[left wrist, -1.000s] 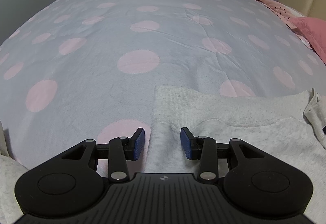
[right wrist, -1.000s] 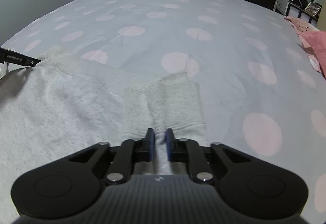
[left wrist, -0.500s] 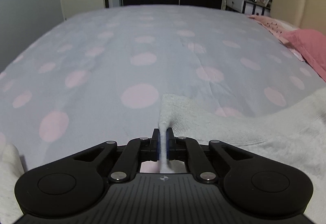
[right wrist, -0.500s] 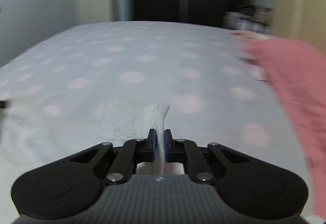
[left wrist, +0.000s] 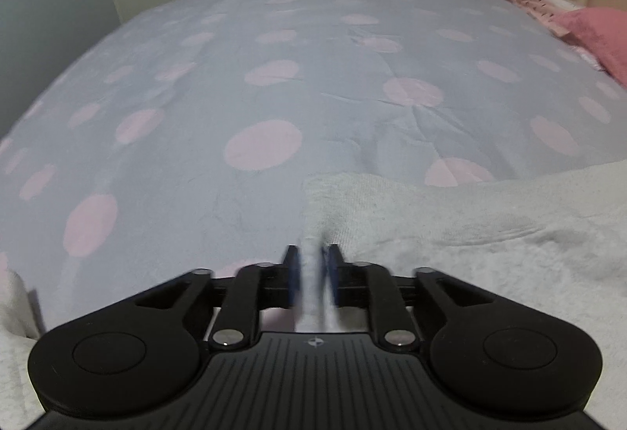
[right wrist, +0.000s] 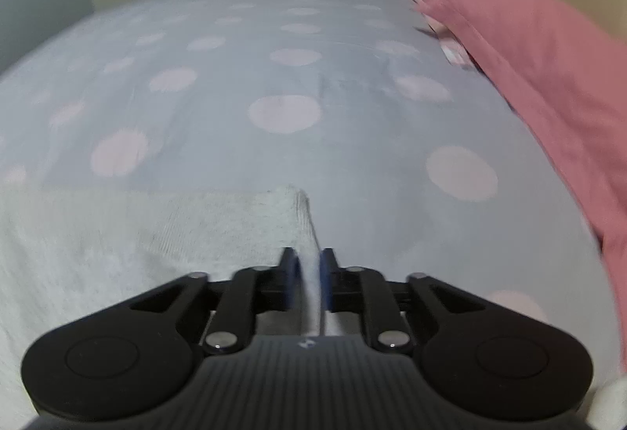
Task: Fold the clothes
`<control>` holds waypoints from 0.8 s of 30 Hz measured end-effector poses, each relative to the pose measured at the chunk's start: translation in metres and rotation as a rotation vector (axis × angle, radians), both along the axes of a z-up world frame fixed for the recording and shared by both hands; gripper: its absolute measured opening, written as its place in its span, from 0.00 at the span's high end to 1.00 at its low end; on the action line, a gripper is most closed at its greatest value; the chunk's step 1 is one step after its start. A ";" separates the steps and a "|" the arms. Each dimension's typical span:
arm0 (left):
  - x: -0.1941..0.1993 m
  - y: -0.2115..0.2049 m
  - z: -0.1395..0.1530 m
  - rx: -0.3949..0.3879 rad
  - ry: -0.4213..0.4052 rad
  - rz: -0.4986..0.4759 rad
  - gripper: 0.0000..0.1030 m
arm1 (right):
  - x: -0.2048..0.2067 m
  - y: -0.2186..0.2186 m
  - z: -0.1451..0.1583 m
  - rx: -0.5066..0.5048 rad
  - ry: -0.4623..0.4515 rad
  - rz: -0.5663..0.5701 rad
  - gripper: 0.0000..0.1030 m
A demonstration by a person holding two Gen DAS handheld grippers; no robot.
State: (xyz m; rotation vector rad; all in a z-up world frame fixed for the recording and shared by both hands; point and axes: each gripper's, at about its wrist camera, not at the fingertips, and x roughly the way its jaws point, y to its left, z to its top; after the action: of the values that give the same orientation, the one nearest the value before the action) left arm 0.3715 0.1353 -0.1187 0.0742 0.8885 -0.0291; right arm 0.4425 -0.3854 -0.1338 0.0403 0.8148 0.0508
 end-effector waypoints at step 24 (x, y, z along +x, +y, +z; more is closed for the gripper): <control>-0.131 0.045 0.058 -0.161 0.213 -0.134 0.51 | -0.146 -0.042 0.040 0.102 0.201 0.027 0.68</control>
State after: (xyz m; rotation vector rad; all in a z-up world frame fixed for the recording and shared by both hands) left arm 0.2402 0.1802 -0.0609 -0.0208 1.0897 -0.2369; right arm 0.2961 -0.4275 -0.0934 0.1322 1.0131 0.1152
